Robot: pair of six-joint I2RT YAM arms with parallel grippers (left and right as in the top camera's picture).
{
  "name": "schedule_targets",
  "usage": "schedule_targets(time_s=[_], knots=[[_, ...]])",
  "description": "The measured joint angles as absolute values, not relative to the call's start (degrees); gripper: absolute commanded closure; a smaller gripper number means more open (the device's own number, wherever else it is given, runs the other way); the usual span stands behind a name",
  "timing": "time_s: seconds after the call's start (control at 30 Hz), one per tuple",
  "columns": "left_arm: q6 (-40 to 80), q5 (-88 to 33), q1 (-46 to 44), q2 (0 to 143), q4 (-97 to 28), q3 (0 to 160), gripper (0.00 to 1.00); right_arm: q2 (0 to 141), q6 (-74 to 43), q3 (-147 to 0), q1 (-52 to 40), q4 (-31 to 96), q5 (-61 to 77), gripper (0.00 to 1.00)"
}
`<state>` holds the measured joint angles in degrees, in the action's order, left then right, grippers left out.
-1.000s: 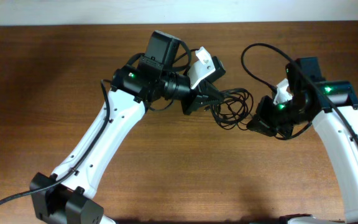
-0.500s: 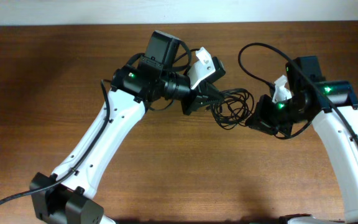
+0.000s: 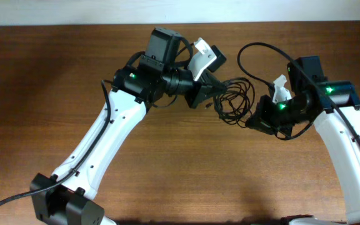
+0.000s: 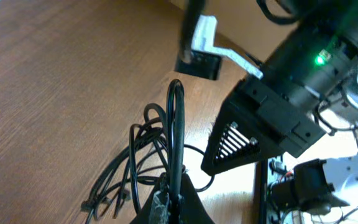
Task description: Untangle cables
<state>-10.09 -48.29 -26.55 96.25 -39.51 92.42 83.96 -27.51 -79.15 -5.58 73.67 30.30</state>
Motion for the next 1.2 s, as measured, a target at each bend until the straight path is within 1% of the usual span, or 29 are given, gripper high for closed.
schedule_targets(time_s=[0.23,0.37,0.57,0.63,0.7,0.73,0.8,0.93,0.97,1.0,1.1,1.13,1.17,1.2], knots=[[-6.1,-47.5,-26.5,96.2,-34.0,92.4,1.00,84.0,-35.8,-79.2,-5.6,72.7,28.4,0.96],[-1.8,-47.5,-26.5,96.2,-29.0,92.4,1.00,84.0,-41.3,-79.2,-5.6,72.1,28.3,0.96],[4.2,-47.5,-25.5,96.2,-23.7,92.4,1.00,84.0,-45.0,-79.2,-5.6,69.8,28.3,0.95],[5.1,-47.5,-25.3,96.2,-23.7,92.4,1.00,84.0,-43.4,-79.1,-5.6,68.2,28.1,0.95],[5.7,-47.5,-25.1,96.2,-23.7,92.4,1.00,84.0,-40.7,-79.1,-5.6,67.4,28.1,0.88],[5.9,-47.5,-25.1,96.2,-23.7,92.4,1.00,84.0,-38.8,-79.1,-5.6,67.4,28.1,0.80],[6.0,-47.5,-25.1,96.2,-23.3,92.4,1.00,84.0,-36.3,-79.1,-5.6,67.4,27.9,0.78],[6.3,-47.6,-25.1,96.2,-22.3,92.4,1.00,84.0,-31.1,-78.9,-5.6,67.2,27.9,0.78],[6.3,-47.7,-25.1,96.2,-22.0,92.4,1.00,84.0,-29.8,-78.9,-5.6,67.2,27.9,0.82],[6.3,-48.1,-25.1,96.2,-21.6,92.4,1.00,84.0,-28.4,-78.9,-5.6,67.2,27.9,0.83],[5.2,-49.7,-25.1,96.2,-21.4,92.4,1.00,84.0,-22.0,-78.9,-5.5,67.2,29.1,0.83],[4.6,-50.2,-25.1,96.2,-21.6,92.4,1.00,84.0,-20.2,-78.9,-5.3,67.2,29.8,0.81],[3.9,-50.7,-25.1,96.2,-21.8,92.4,1.00,84.0,-18.2,-79.0,-5.1,67.3,30.5,0.73],[3.6,-50.8,-25.1,96.2,-22.0,92.4,1.00,84.0,-17.1,-79.1,-4.9,67.4,30.8,0.68]])
